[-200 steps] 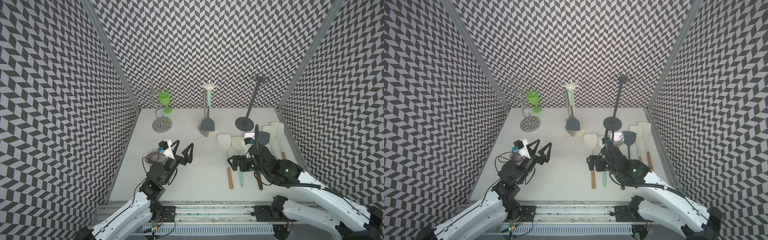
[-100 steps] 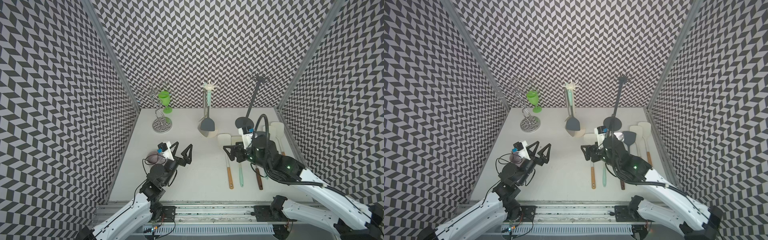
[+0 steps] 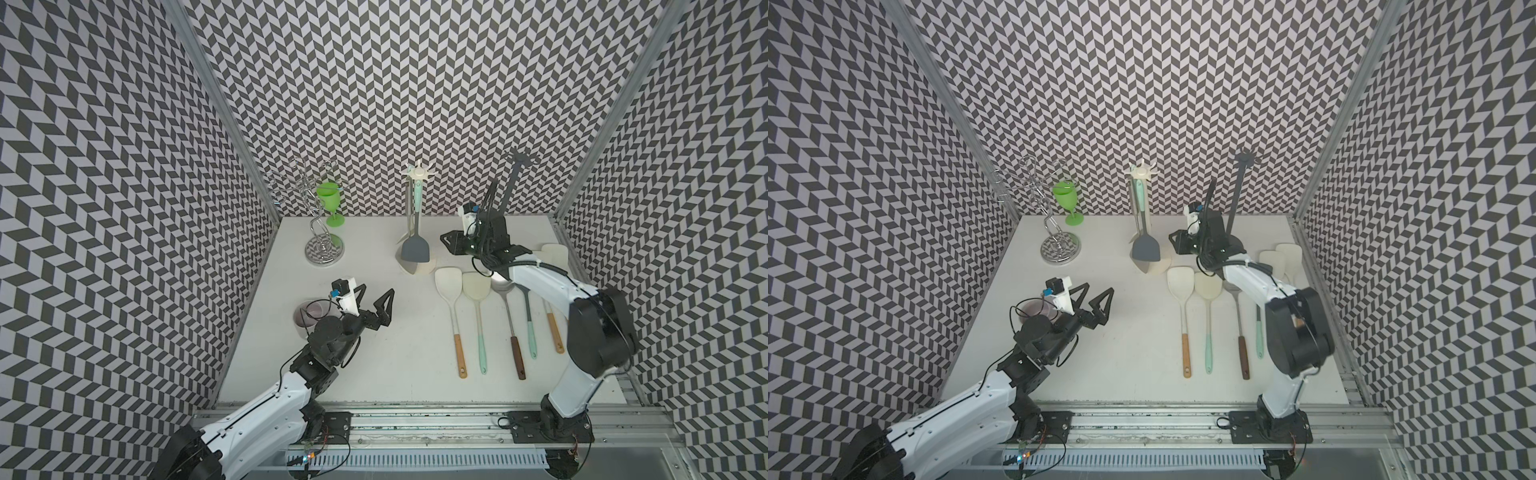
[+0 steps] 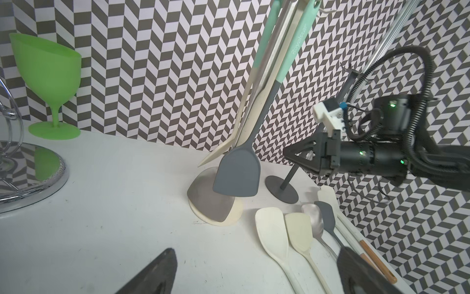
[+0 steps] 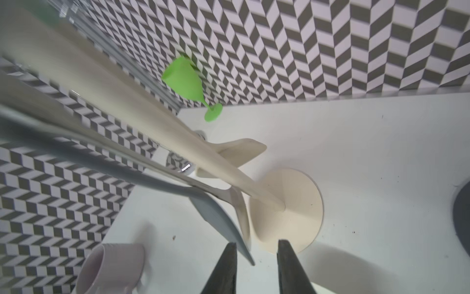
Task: Take the spatula off the kitchen utensil rack
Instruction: Adjust the spatula on the rack.
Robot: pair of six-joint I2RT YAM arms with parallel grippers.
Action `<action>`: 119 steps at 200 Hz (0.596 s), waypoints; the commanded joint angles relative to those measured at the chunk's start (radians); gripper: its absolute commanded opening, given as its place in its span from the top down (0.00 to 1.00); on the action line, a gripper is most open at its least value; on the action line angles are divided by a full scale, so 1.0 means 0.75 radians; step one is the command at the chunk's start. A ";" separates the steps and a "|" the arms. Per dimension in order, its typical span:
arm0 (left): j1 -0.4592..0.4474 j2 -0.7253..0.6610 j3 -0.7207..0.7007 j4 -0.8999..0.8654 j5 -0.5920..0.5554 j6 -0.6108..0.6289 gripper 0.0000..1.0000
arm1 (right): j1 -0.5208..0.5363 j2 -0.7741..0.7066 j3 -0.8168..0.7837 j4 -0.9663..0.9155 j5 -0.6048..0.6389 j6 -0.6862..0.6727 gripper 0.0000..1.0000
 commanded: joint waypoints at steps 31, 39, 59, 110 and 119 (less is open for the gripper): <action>0.023 0.121 0.045 0.053 -0.032 0.072 0.00 | -0.014 0.405 0.376 -0.168 -0.194 -0.018 0.76; 0.024 0.134 0.050 0.055 -0.026 0.074 0.00 | -0.015 0.442 0.404 -0.191 -0.186 -0.017 0.76; 0.025 0.148 0.056 0.056 -0.015 0.068 0.00 | -0.013 0.516 0.455 -0.241 -0.184 -0.028 0.76; 0.030 0.163 0.050 0.073 -0.009 0.059 0.00 | -0.001 0.638 0.529 -0.351 -0.244 -0.068 0.86; 0.030 0.165 0.049 0.074 -0.002 0.057 0.00 | 0.006 0.641 0.520 -0.352 -0.248 -0.073 0.87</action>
